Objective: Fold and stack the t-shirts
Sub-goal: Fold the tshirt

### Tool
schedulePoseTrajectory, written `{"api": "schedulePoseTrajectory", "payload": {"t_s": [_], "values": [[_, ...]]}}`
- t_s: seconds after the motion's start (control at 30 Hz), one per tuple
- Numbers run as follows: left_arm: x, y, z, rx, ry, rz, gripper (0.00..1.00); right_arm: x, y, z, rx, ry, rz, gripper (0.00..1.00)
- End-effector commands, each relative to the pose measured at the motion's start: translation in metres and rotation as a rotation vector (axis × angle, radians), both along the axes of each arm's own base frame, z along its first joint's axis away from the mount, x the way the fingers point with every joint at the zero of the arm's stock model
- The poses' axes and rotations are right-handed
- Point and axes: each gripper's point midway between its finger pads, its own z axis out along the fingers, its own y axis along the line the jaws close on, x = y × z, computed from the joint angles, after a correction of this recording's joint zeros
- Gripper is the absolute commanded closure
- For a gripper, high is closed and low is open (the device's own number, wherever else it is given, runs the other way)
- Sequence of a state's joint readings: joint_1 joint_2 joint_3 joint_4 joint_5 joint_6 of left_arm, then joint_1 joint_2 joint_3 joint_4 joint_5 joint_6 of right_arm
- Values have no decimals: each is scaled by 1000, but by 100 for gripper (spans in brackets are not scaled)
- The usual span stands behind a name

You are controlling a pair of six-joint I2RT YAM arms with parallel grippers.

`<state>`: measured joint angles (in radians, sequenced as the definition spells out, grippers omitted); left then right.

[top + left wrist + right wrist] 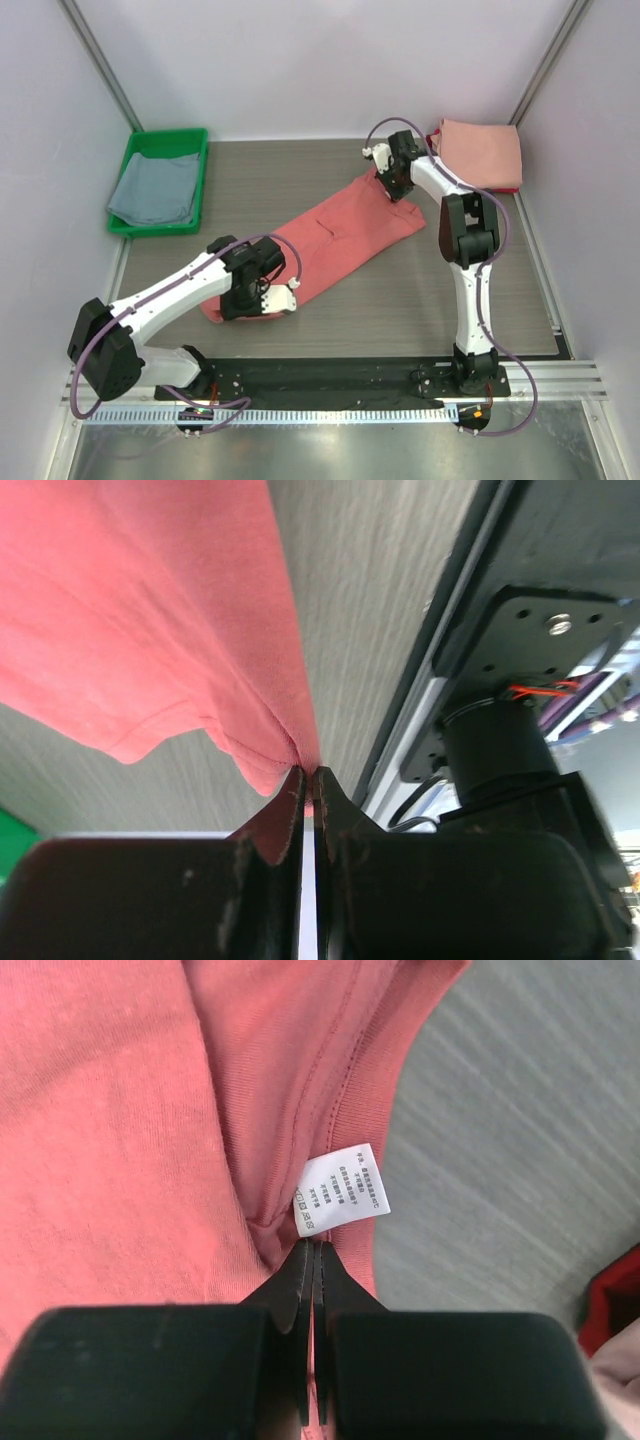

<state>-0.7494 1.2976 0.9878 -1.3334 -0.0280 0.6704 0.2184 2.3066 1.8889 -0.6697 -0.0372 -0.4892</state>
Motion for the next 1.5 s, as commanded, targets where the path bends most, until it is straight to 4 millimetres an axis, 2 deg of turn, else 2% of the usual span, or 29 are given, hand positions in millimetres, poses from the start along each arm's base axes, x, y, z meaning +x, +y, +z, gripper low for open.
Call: {"api": "schedulePoseTrajectory", "payload": {"t_s": [0.0, 0.07, 0.1, 0.13, 0.17, 0.2, 0.23, 0.27, 0.3, 0.37, 0.4, 0.43, 0.5, 0.63, 0.7, 0.77, 0.8, 0.9, 0.97, 1.0, 1.03, 1.07, 1.1, 1.13, 1.23, 1.27, 1.37, 1.43, 1.47], "values": [[-42, 13, 18, 58, 180, 18, 98, 8, 4, -25, 4, 43, 12, 99], [-46, -2, 16, 13, 205, 4, 97, 23, 8, -25, -8, 4, 17, 98], [-47, -8, 13, 12, 223, -12, 97, 41, 13, -14, -5, -48, 18, 98], [-47, -16, 12, 0, 232, -26, 97, 48, 15, -26, -10, -50, 19, 98], [-52, -25, 10, -10, 247, -70, 97, 60, 19, -26, -11, -87, 23, 97], [-51, -37, 7, -17, 258, -92, 97, 81, 25, -10, -4, -156, 23, 97], [-52, -45, 5, -26, 270, -111, 97, 87, 29, -28, -6, -152, 29, 97], [-57, -55, 2, -22, 290, -147, 98, 100, 30, -23, -25, -199, 21, 97], [-60, -69, -2, -51, 314, -151, 97, 117, 38, -5, -29, -274, 29, 96], [-58, -92, -11, -47, 353, -149, 98, 135, 49, -9, -33, -347, 51, 96], [-57, -112, -13, -94, 356, -163, 98, 140, 59, -8, -39, -380, 78, 96], [-58, -121, -22, -82, 386, -157, 100, 151, 67, 1, -28, -447, 90, 96], [-57, -145, -28, -128, 393, -176, 100, 158, 80, 2, -27, -497, 123, 96], [-57, -171, -47, -136, 435, -200, 100, 177, 115, 23, 15, -656, 169, 96], [-57, -188, -47, -168, 449, -203, 99, 183, 128, 27, 38, -709, 182, 96], [-59, -203, -55, -189, 475, -197, 97, 192, 142, 44, 75, -793, 191, 96], [-55, -216, -54, -217, 465, -194, 95, 195, 146, 42, 90, -818, 191, 96], [-50, -249, -56, -280, 427, -172, 89, 202, 160, 63, 172, -908, 162, 93], [-40, -273, -44, -345, 384, -150, 84, 204, 163, 83, 254, -946, 105, 81], [-36, -279, -38, -364, 363, -133, 79, 206, 161, 98, 278, -974, 68, 73], [-33, -285, -29, -387, 343, -109, 77, 206, 157, 133, 307, -1022, 30, 60], [-27, -291, -16, -416, 310, -108, 76, 206, 153, 150, 328, -1038, -2, 56], [-23, -293, 0, -450, 277, -109, 73, 205, 146, 170, 330, -1060, -29, 54], [-19, -293, 10, -463, 246, -102, 71, 200, 140, 208, 350, -1094, -45, 51], [0, -285, 47, -526, 140, -72, 66, 191, 115, 247, 406, -1079, -109, 48], [7, -280, 54, -530, 114, -45, 64, 180, 107, 278, 441, -1086, -131, 48], [46, -253, 70, -528, -5, 129, 57, 156, 86, 293, 540, -974, -208, 47], [81, -215, 55, -464, -73, 286, 58, 137, 83, 276, 624, -821, -238, 47], [89, -204, 48, -450, -64, 380, 59, 122, 82, 266, 626, -755, -226, 47]]}}
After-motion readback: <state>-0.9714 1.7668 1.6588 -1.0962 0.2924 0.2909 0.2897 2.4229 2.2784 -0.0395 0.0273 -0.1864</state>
